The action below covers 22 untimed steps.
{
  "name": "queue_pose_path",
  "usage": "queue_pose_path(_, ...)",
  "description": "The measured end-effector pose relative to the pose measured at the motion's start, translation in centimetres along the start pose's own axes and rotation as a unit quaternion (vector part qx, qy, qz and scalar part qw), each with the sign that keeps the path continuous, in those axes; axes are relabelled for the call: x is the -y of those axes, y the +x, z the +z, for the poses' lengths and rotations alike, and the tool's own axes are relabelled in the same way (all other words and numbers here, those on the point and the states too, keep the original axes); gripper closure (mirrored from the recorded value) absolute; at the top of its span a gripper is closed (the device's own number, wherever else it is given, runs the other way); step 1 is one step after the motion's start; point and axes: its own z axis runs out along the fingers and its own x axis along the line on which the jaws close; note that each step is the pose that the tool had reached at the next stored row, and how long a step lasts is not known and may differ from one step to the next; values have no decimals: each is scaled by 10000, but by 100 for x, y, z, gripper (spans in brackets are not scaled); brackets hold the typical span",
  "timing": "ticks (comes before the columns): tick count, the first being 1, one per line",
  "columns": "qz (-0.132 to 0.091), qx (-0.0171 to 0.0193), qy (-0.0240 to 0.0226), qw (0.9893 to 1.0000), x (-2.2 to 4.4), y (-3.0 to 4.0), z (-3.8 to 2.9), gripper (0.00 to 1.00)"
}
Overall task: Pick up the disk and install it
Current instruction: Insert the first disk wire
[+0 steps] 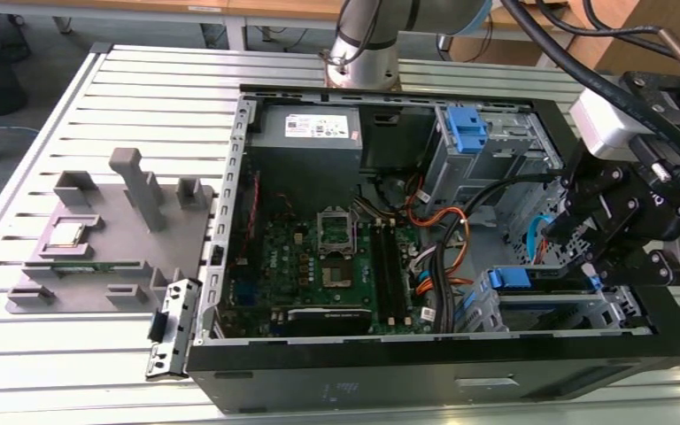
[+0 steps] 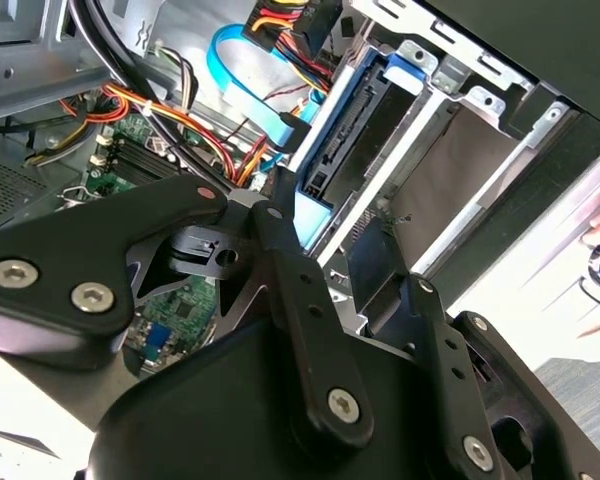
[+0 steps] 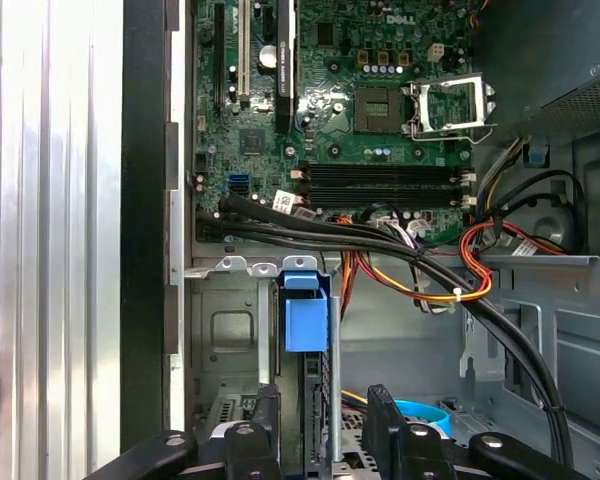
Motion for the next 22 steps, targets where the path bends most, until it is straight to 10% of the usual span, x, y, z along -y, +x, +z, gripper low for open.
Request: queue_pose_path(22,1,5,-16,10000,81,-171,59,52)
